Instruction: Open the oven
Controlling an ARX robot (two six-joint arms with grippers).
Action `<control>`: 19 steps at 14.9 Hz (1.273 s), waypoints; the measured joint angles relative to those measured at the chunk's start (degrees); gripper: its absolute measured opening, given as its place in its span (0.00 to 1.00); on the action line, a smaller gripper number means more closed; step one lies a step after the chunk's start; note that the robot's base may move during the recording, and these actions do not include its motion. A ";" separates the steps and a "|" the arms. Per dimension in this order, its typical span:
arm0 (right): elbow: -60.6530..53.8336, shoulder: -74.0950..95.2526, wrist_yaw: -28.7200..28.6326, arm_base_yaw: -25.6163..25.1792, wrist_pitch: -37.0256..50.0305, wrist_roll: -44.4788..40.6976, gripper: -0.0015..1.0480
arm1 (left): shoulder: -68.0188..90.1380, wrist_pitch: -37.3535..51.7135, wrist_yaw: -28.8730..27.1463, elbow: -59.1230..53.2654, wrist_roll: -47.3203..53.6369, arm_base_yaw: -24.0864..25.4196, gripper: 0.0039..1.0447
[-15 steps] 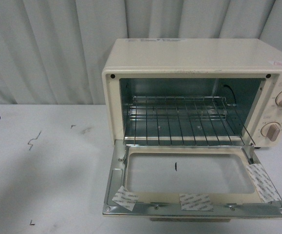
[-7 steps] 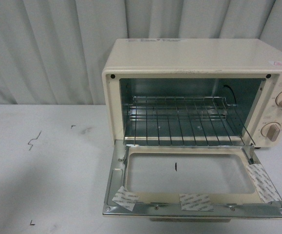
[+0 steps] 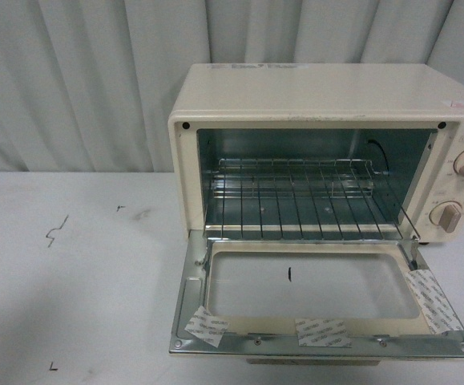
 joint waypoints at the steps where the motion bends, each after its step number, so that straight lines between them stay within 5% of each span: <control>1: 0.00 0.00 0.00 0.00 0.00 0.00 0.94 | -2.73 -2.45 0.00 0.00 0.02 0.00 0.01; 12: 0.00 0.00 0.00 0.00 0.00 0.00 0.94 | -19.02 -18.56 0.00 0.00 0.00 0.00 0.01; 14: 0.00 0.00 0.04 0.00 0.00 0.00 0.94 | -26.64 -29.31 0.13 0.00 0.02 0.00 0.01; 19: 0.00 0.00 0.00 0.00 0.02 0.00 0.94 | -28.85 -28.96 -0.02 0.00 0.04 0.00 0.01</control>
